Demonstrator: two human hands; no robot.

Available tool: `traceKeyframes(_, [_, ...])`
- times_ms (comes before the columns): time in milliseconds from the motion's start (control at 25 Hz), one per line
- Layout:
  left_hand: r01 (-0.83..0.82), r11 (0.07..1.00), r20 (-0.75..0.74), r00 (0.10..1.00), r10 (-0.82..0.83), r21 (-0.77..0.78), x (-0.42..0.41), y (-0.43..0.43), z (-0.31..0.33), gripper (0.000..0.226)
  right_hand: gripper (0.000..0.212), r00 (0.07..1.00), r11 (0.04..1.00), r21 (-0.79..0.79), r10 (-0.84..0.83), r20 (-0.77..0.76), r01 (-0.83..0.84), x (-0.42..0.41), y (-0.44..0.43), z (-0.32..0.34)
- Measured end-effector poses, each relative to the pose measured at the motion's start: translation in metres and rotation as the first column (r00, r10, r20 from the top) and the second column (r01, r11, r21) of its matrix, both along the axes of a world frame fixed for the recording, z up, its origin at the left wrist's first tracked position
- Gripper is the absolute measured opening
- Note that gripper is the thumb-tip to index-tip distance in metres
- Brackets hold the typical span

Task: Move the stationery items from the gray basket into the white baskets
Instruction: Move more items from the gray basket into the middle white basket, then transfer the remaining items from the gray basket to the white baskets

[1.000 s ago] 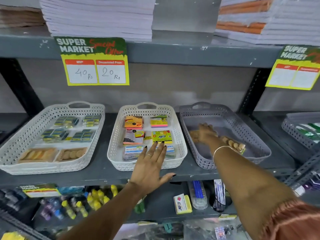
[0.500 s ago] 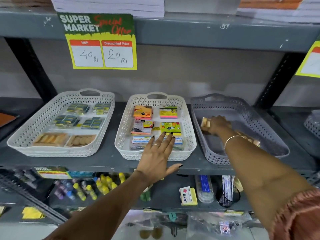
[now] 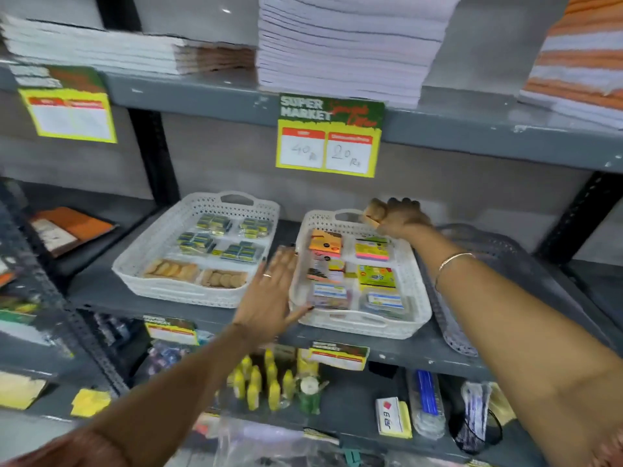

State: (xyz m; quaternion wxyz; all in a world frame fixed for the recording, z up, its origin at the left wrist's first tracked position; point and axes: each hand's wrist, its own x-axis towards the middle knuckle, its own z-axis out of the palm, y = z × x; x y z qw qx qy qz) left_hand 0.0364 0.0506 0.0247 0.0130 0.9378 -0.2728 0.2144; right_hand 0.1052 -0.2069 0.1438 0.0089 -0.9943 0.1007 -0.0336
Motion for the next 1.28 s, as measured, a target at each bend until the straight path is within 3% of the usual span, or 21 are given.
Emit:
traceKeyframes(120, [-0.192,0.981,-0.043,0.98,0.192,-0.001,0.023,0.099,0.012,0.095,0.06,0.993,0.989,0.094,0.115,0.008,-0.115,0.019,0.089,-0.002])
traceKeyframes(240, [-0.321,0.947,-0.115,0.94,0.322,0.028,0.035,0.18,0.008,0.105,0.052,0.96,0.944,0.18,0.279,0.007,-0.276,0.03,0.178,-0.017])
traceKeyframes(480, [-0.311,0.94,-0.129,0.936,0.329,0.141,0.047,0.252,-0.012,0.114,0.056,0.883,0.877,0.271,0.444,-0.15,-0.396,0.057,0.312,-0.072])
traceKeyframes(640, [-0.247,0.961,-0.159,0.951,0.265,0.122,0.053,0.253,-0.02,0.11,0.052,0.875,0.888,0.217,0.445,-0.189,-0.405,0.068,0.344,-0.103])
traceKeyframes(800, [-0.254,0.961,-0.178,0.946,0.27,0.107,0.053,0.254,-0.024,0.096,0.05,0.842,0.84,0.27,0.519,-0.149,-0.471,0.072,0.363,-0.113])
traceKeyframes(1000, [-0.27,0.959,-0.2,0.939,0.282,0.082,0.049,0.249,-0.019,0.101,0.053,0.812,0.822,0.25,0.557,-0.172,-0.511,0.075,0.363,-0.113])
traceKeyframes(1280, [-0.26,0.961,-0.154,0.95,0.271,0.089,0.052,0.248,-0.023,0.11,0.087,0.8,0.821,0.249,0.564,-0.205,-0.514,0.073,0.332,-0.099])
